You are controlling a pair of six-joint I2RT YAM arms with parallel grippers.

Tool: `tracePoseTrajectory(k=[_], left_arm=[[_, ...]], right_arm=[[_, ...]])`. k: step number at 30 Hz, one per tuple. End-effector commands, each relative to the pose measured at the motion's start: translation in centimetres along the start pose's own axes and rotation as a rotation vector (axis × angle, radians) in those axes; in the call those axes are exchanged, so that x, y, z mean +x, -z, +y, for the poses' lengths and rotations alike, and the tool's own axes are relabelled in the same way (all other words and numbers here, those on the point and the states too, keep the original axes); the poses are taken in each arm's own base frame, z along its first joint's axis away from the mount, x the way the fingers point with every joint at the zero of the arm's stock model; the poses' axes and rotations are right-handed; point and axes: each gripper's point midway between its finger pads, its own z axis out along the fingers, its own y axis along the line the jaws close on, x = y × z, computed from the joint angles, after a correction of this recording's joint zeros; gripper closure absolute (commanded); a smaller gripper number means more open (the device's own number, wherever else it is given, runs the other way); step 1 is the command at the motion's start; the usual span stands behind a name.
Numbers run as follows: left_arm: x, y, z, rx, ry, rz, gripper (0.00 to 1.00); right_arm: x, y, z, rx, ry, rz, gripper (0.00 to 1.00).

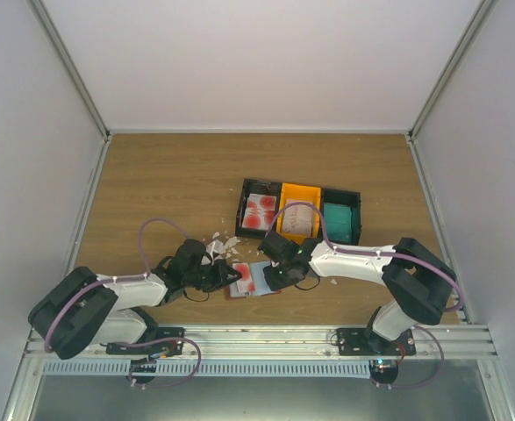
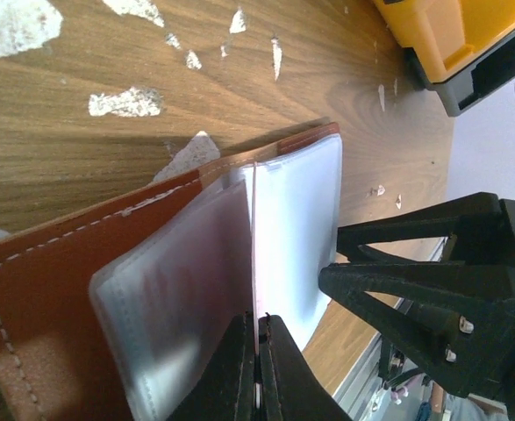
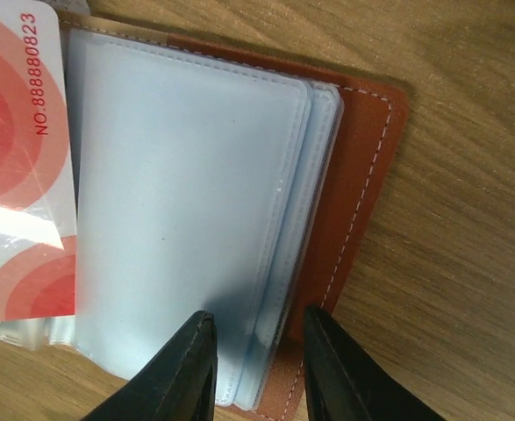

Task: Put the credit cards into the card holder
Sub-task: Insert the credit card into the card holder.

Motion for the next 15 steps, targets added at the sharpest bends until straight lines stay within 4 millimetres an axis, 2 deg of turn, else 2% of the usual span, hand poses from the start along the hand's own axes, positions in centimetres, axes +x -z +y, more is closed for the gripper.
tracePoseTrajectory(k=[1, 9, 15], left_arm=[[-0.1, -0.4, -0.1, 0.03, -0.01, -0.011, 1.0], [0.8, -1.2, 0.9, 0.02, 0.021, 0.041, 1.0], [1.3, -1.6, 1.0, 0.01, 0.021, 0.065, 1.0]], right_arm=[[1.2, -1.1, -0.5, 0.032, -0.012, 0.049, 0.72], [1.5, -1.4, -0.5, 0.03, -0.021, 0.065, 0.74], [1.8, -1.7, -0.6, 0.033, -0.029, 0.078, 0.79]])
